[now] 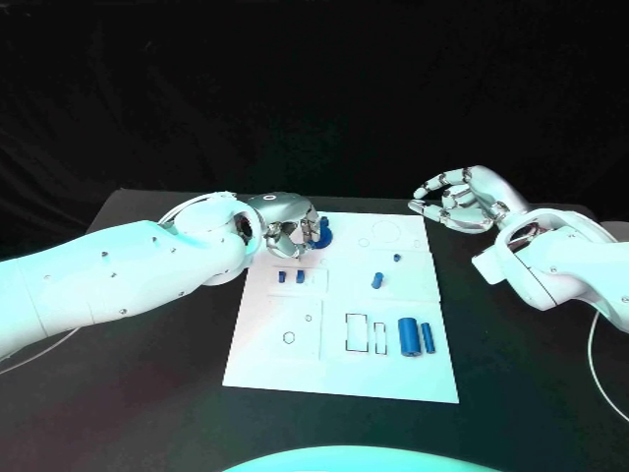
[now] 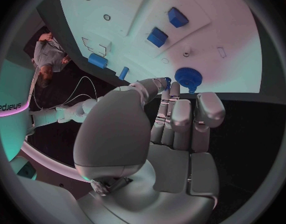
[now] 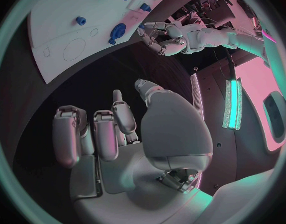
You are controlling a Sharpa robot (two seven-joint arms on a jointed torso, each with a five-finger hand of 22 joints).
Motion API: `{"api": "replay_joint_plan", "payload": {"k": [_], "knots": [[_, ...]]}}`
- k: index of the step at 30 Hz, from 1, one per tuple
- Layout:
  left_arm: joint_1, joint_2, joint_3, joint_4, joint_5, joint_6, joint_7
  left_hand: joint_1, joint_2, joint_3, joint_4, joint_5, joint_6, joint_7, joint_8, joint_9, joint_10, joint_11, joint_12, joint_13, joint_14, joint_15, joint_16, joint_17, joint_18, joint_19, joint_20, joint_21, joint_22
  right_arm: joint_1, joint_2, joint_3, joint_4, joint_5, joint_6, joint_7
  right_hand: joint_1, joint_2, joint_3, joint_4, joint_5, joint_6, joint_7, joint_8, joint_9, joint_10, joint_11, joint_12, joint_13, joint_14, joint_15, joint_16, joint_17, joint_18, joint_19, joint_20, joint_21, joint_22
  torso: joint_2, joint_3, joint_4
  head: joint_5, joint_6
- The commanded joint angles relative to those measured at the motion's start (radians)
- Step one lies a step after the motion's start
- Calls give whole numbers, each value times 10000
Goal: Assemble the parts on the task board
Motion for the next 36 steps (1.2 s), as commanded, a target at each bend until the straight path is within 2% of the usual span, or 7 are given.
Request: {"api": "replay_joint_plan", "payload": {"k": [1,5,13,21,30,36], "knots": [[40,-140,15,75,370,310,-138,-132,-11,-40,55,-67,85,-16,-68,12,74,30,-55,0,47,39,36,-20,-137,-20,66,18,-22,-6,-9,3,10,-36,18,79,-7,70,23,54,65,-79,-10,36,13,1,-10,3,16,501,-55,-33,397,122,65,-66,-49,1629,6,14,3,32,-11],[38,-286,20,-39,449,445,-172,-145,-13,-43,59,-68,86,-18,-72,13,76,30,-68,-1,42,40,32,-34,-134,-29,66,8,-36,-6,-12,3,15,-36,18,78,-7,70,23,54,65,-79,-10,36,13,1,-10,3,16,501,-55,-33,397,122,65,-66,-49,1629,26,-8,-16,37,-18],[-38,-360,10,-313,503,570,-168,-153,-13,-46,62,-68,89,-18,-75,14,80,30,-77,-1,41,40,32,-34,-133,-33,66,4,-41,-6,-11,3,20,-36,17,81,-7,70,23,54,65,-79,-10,36,13,1,-10,3,16,501,-55,-33,397,122,65,-66,-49,1629,21,-3,-42,49,-47],[-90,-253,-23,-436,564,711,-121,-173,-13,-53,70,-72,97,-19,-79,18,92,29,-94,0,34,41,26,-53,-130,-42,66,-6,-53,-6,9,3,21,-36,21,87,-7,70,23,54,65,-79,-10,36,13,1,-10,3,16,501,-55,-33,397,122,65,-66,-49,1629,21,3,-25,58,-78],[-112,-131,-56,-575,594,817,-93,-181,-12,-56,74,-75,101,-20,-81,20,96,28,-103,0,33,40,28,-50,-127,-50,66,-15,-65,-6,21,3,21,-36,19,88,-7,70,23,54,65,-79,-10,36,13,1,-10,3,16,501,-55,-33,397,122,65,-66,-49,1629,16,14,-41,51,-89],[-117,-84,-85,-607,651,976,-40,-190,-9,-58,77,-80,104,-22,-86,22,103,28,-116,0,24,40,19,-76,-122,-63,66,-30,-85,-6,19,3,26,-36,17,88,-7,70,23,54,65,-79,-10,36,13,1,-10,3,16,501,-55,-33,397,122,65,-66,-49,1629,21,3,-33,33,-106]]}}
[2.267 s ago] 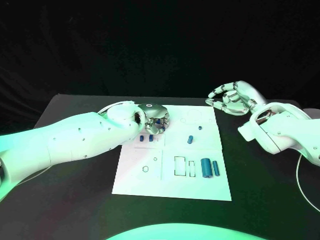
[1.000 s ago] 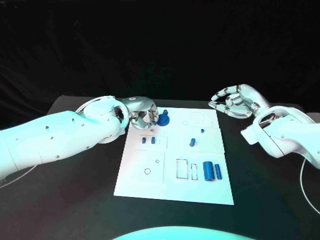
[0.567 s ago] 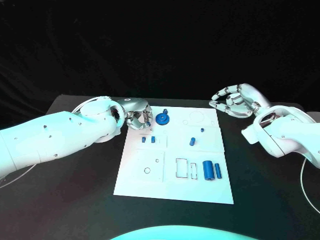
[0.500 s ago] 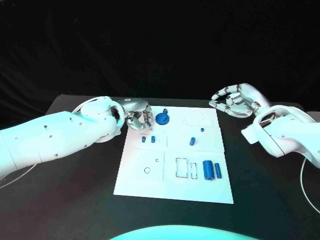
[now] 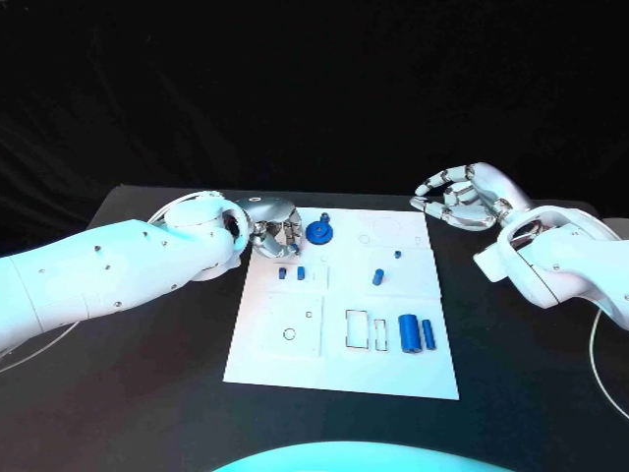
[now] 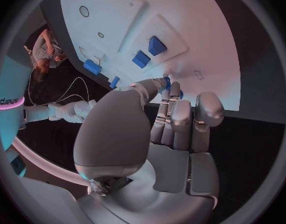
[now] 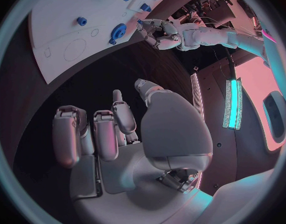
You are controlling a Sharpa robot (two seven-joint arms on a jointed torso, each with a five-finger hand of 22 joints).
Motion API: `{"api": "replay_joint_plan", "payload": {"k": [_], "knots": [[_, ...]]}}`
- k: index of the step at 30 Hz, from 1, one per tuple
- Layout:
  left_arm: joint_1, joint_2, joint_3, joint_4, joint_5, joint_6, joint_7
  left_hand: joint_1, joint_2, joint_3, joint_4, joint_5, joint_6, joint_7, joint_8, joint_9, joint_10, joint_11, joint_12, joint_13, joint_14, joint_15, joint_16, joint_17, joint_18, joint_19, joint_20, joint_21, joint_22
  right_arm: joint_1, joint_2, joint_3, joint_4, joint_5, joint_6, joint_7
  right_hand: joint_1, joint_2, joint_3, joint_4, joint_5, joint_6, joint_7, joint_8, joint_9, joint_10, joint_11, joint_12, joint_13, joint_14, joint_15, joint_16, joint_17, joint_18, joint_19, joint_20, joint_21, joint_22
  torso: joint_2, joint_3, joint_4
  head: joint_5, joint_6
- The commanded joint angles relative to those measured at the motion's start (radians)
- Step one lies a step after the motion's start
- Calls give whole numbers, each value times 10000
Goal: Assemble the parts on the task board
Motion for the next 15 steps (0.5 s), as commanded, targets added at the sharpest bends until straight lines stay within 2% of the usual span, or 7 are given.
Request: {"api": "replay_joint_plan", "payload": {"k": [1,6,15], "knots": [[-2,39,-11,8,130,334,100,-111,-7,-27,46,-42,70,11,-50,14,69,-8,-61,2,19,40,14,-31,-120,-34,30,-38,-21,-5,6,3,16,-37,20,86,-7,71,23,56,65,-79,-10,37,9,1,-10,3,8,502,-56,-34,401,122,65,-66,-49,1624,-1,-5,7,-16,-15],[-4,59,-27,-6,150,403,101,-111,-7,-27,46,-42,70,11,-50,14,69,-8,-61,2,19,40,14,-31,-120,-34,30,-38,-21,-5,3,3,21,-37,17,88,-7,71,23,56,65,-79,-10,37,9,1,-10,3,8,502,-56,-34,401,122,65,-66,-49,1624,-3,2,8,-22,-9],[-5,123,-44,-90,139,465,59,-107,8,-20,41,-48,74,5,-57,17,77,-12,-82,2,2,39,1,-66,-110,-61,28,-69,-63,-5,-1,3,25,-37,16,87,-7,71,23,56,65,-79,-10,37,9,1,-10,3,8,502,-56,-34,401,122,65,-66,-49,1624,-3,-5,4,-15,-29]]}}
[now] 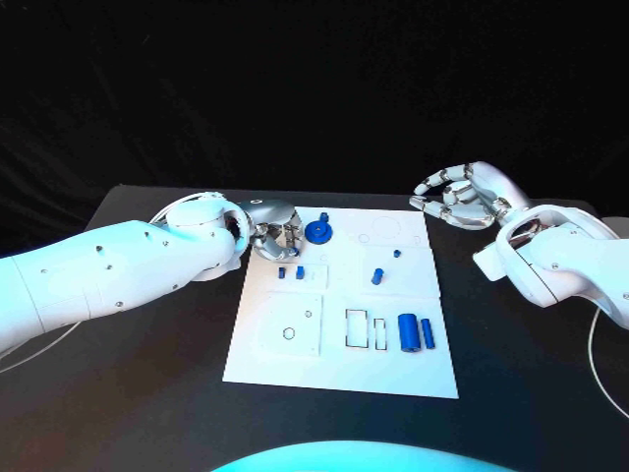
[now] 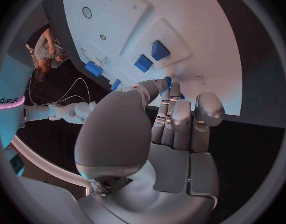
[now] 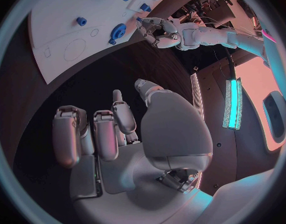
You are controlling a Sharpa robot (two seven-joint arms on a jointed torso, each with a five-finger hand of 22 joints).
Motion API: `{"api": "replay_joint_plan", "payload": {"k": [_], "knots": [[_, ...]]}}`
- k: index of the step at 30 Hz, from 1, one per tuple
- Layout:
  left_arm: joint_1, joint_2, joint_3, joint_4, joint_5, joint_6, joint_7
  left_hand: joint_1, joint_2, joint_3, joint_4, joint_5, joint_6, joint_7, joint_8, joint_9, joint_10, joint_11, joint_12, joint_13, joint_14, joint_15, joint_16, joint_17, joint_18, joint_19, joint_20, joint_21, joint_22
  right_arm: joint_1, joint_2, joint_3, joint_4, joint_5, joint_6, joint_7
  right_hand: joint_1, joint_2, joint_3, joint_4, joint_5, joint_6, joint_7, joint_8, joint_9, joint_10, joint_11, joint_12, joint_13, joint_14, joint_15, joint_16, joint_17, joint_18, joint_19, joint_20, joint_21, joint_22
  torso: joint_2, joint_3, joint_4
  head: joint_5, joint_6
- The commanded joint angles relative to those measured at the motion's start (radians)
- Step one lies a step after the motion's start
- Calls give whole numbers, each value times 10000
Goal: Assemble the parts on the task board
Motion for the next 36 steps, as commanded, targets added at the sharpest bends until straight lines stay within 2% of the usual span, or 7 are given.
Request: {"api": "replay_joint_plan", "payload": {"k": [1,16,25,28,31,36], "knots": [[-1,47,-5,-39,60,211,43,-107,8,-21,41,-48,75,6,-58,11,77,-12,-36,3,2,38,1,-12,-110,-62,28,-69,-9,-5,2,3,16,-37,18,85,-7,71,22,56,65,-79,-10,37,10,1,-10,3,9,502,-56,-34,402,121,65,-66,-49,1626,-1,-4,-2,8,-11],[-86,242,-35,-254,55,237,14,-136,8,-27,42,-66,42,29,-104,10,48,10,-122,-5,-24,50,-9,-40,-102,-93,22,-101,-46,-5,-9,3,31,-37,25,84,-4,83,-1,83,66,-87,-16,57,10,1,-15,-20,-17,502,-63,-51,389,123,64,-72,-67,1620,5,-1,-2,-30,-25],[-114,244,-40,-269,55,318,-19,-182,-21,-30,23,-96,-106,95,-262,-11,-71,82,-354,-26,-119,103,-54,-199,-72,-203,44,-224,-205,-6,-9,3,19,-37,30,86,-4,83,-1,83,66,-87,-16,57,10,1,-15,-20,-17,502,-63,-51,389,123,64,-72,-67,1620,-1,3,7,-44,-24],[-122,231,-40,-262,55,316,-19,-212,-43,-22,18,-90,-199,148,-358,-33,-138,130,-465,-37,-178,143,-85,-302,-54,-266,68,-294,-297,-7,-11,3,15,-37,30,88,-4,83,-1,83,66,-87,-16,57,10,1,-15,-20,-17,502,-63,-51,389,123,64,-72,-67,1620,-7,-3,10,-43,-31],[-128,217,-40,-250,55,328,-7,-308,-160,-16,20,-80,-480,278,-595,-106,-341,249,-710,-82,-275,242,-131,-471,-33,-353,144,-394,-421,-8,-17,3,13,-37,28,89,-4,83,-1,83,66,-87,-16,57,10,1,-15,-20,-17,502,-63,-51,389,123,64,-72,-67,1620,-5,-5,10,-41,-22],[-136,201,-40,-231,57,295,-1,-495,-300,-63,71,-69,-761,312,-816,-181,-594,324,-920,-129,-464,316,-247,-824,37,-545,197,-622,-719,-9,-21,3,5,-37,24,87,-4,83,-1,83,66,-87,-16,57,10,1,-15,-20,-17,502,-63,-51,389,123,64,-72,-67,1620,-2,-8,6,-33,-19]]}}
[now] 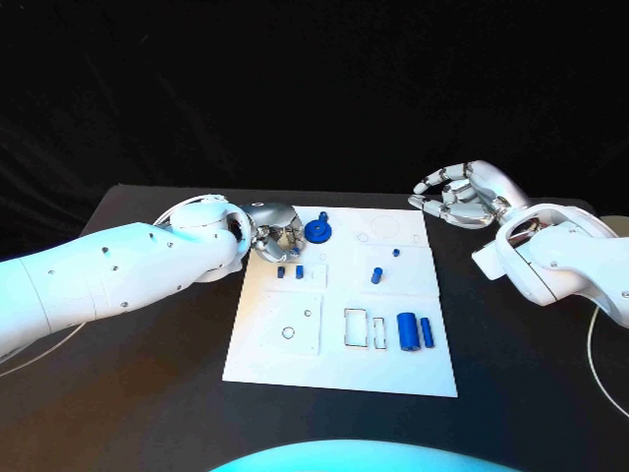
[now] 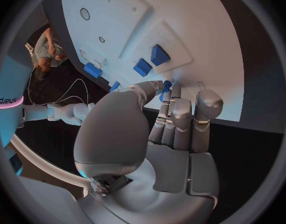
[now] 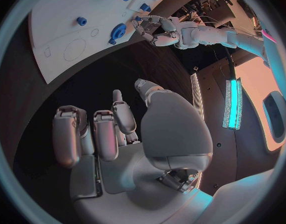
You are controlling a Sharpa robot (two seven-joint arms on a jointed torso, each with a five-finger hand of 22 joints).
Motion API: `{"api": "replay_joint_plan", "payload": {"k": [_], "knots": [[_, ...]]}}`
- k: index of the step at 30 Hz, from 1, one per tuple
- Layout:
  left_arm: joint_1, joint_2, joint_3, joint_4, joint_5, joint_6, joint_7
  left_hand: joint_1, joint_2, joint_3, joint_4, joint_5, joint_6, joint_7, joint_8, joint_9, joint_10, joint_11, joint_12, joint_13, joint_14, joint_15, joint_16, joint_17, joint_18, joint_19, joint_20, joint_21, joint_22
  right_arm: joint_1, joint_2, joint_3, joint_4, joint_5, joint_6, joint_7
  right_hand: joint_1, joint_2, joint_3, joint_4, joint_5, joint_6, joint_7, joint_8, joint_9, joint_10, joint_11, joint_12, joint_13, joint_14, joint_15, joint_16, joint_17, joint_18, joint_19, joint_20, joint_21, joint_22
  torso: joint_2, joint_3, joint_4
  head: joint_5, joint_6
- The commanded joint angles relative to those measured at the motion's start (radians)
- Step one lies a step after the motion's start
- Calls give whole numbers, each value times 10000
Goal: Assemble the parts on the task board
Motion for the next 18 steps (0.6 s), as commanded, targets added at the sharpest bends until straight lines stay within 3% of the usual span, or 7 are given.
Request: {"api": "replay_joint_plan", "payload": {"k": [1,14,18], "knots": [[-30,2,-14,18,13,187,1,-143,-15,-35,35,-10,-145,24,-115,-34,-163,49,-104,-24,-176,21,-147,-263,61,-149,-1,-155,-187,-7,-1,3,2,-37,26,82,-4,83,-1,83,66,-87,-15,57,15,1,-16,-20,-15,502,-63,-51,383,123,64,-72,-67,1625,-1,-2,-11,15,8],[-40,-52,-14,41,45,70,-53,-181,-25,-210,14,3,-577,141,-392,-110,-751,170,-234,-57,-596,122,-358,-939,175,-518,42,-621,-767,-12,3,3,-67,-43,85,36,7,71,-22,91,63,-108,-15,62,12,-102,-16,-154,-152,481,-65,-100,286,152,-2,-76,-190,1553,1,-1,-13,16,12],[-45,-100,-13,79,86,-80,-43,-169,13,-354,22,7,-704,129,-461,-123,-1012,196,-209,-60,-810,152,-451,-1271,223,-677,74,-820,-1012,-14,5,3,-128,-75,165,3,116,77,-27,94,33,-186,-10,95,9,-1075,-19,-1481,-1432,312,-69,-439,-291,290,-325,-85,-797,1196,1,-5,-13,13,22]]}}
